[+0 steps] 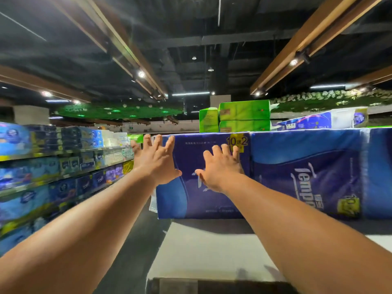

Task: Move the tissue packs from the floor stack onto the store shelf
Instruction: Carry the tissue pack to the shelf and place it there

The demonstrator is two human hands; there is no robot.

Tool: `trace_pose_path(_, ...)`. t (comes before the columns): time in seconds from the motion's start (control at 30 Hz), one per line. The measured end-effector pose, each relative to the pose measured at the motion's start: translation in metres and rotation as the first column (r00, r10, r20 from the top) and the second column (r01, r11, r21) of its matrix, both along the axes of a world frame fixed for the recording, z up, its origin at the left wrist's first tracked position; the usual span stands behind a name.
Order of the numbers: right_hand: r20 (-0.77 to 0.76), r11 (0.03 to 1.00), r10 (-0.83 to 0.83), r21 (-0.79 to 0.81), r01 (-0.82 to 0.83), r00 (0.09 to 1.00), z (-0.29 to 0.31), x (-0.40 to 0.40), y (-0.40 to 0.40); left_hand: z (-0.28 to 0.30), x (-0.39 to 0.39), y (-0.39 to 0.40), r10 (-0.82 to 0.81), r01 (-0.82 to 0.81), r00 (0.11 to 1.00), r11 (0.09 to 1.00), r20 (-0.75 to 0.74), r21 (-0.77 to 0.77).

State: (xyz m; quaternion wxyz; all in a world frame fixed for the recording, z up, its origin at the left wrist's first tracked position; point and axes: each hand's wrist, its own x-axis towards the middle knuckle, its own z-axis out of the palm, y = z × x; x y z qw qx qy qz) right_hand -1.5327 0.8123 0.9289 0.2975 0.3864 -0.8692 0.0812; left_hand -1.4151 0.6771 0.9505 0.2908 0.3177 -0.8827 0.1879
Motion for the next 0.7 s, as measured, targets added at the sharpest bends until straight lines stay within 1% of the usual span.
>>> trace_pose_path(0.17,0.02,0.989,0.145,0.015,-0.146,0.989,-0.027,0.067,0.036,-0.043,0.08,0.042,0.103,-0.107,0.994,0.987,0.038,0.121)
trace_pose_path(0.27,0.053,0.973,0.221,0.061,-0.224,0.974,-0.042,0.11,0.062,-0.063,0.132,0.067,0.174,-0.189,0.98,0.968,0.102,0.167)
trace_pose_path(0.47,0.162,0.926,0.363,0.046,-0.375,0.918,-0.052,0.192,0.089,-0.076,0.251,0.107,0.37,-0.393,0.919,0.89,0.136,0.231)
trace_pose_path(0.6,0.239,0.874,0.461,0.046,-0.484,0.855,-0.072,0.262,0.093,-0.09,0.345,0.134,0.486,-0.51,0.859,0.841,0.161,0.183)
trace_pose_path(0.7,0.281,0.818,0.539,0.052,-0.573,0.794,-0.084,0.325,0.092,-0.099,0.423,0.158,0.581,-0.603,0.797,0.782,0.165,0.159)
